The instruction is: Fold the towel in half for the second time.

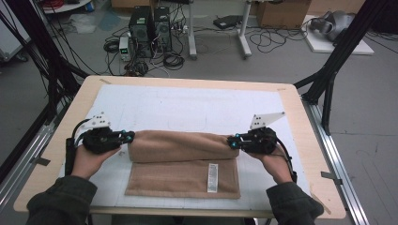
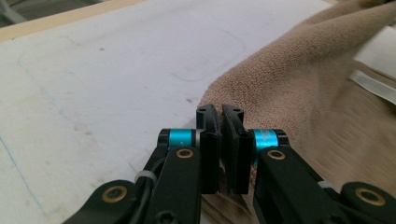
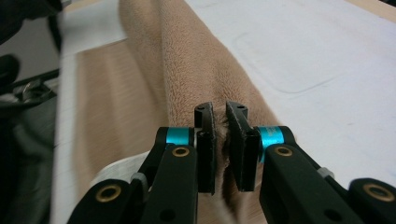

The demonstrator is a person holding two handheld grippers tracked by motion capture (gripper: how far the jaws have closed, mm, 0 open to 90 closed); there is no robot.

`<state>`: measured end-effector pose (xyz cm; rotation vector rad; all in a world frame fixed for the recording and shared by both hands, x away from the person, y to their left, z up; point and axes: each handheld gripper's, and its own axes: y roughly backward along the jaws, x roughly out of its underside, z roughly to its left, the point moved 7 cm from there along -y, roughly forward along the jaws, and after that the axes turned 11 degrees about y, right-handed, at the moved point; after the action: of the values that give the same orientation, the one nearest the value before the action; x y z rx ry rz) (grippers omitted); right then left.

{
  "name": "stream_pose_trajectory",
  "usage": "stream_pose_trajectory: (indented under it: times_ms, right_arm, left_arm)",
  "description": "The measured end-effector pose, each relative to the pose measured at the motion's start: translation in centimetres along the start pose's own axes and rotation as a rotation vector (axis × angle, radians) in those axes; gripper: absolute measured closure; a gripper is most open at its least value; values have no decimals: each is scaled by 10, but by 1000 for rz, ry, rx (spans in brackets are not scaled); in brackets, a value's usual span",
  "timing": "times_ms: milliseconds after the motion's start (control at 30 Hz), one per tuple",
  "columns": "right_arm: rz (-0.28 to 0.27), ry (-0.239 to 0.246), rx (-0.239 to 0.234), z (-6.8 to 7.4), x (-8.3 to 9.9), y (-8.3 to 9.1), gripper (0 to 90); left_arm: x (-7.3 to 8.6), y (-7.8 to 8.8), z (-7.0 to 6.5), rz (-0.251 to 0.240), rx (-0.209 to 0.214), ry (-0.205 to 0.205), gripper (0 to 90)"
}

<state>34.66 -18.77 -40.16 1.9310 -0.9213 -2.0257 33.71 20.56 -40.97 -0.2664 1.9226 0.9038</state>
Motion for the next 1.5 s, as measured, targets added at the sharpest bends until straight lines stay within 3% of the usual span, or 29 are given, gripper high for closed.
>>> stream_pose_trajectory:
  times_ms: [67, 133, 267, 467, 533, 567, 667, 733, 800, 867, 967, 1100, 1200, 1300, 1367, 1433, 1500]
  right_arm:
    - [-16, 16, -16, 16, 1, 7, 799]
    - [-32, 20, -28, 26, 2, 12, 755]
    - [-13, 24, -2, 27, 4, 14, 681]
    - [9, 2, 17, 20, 17, 3, 627]
    - [36, 8, 25, 20, 25, -4, 598]
    - [49, 6, 33, 20, 30, -8, 588]
    - [68, -13, 9, 24, 45, -18, 603]
    - [86, -13, 5, 27, 53, -26, 636]
    - [111, -14, 9, 29, 61, -34, 697]
    - [132, 1, -4, 31, 67, -41, 785]
    - [110, 15, -23, 33, 63, -37, 811]
    - [70, 47, -52, 46, 48, -13, 807]
    - [14, 65, -61, 56, 32, 9, 726]
    - [-1, 77, -31, 55, 23, 21, 701]
    - [-11, 72, -27, 52, 20, 21, 688]
    - [8, 71, -29, 48, 24, 13, 678]
    - [38, 65, -60, 49, 31, -1, 672]
  left_arm:
    - [9, 13, -12, -5, 38, -1, 826]
    - [14, 21, -20, -1, 51, -16, 723]
    - [14, 27, -21, -2, 48, -20, 630]
    - [25, 0, -16, 44, 42, 1, 626]
    - [33, -11, -17, 78, 54, 13, 627]
    - [37, -15, -18, 106, 48, -3, 631]
    - [49, -24, -22, 146, 55, -9, 688]
    - [57, -29, -22, 177, 35, -28, 701]
    - [62, -33, -23, 183, 32, -21, 706]
    - [63, -35, -23, 180, 35, -25, 777]
    - [61, -27, -26, 166, 50, -38, 819]
    - [52, -3, -40, 126, 91, -61, 816]
    - [44, 12, -51, 104, 111, -81, 719]
    - [34, 20, -54, 77, 123, -82, 671]
    - [30, 18, -53, 67, 112, -83, 646]
    - [33, 11, -50, 84, 101, -75, 647]
    - [43, -1, -47, 117, 91, -79, 647]
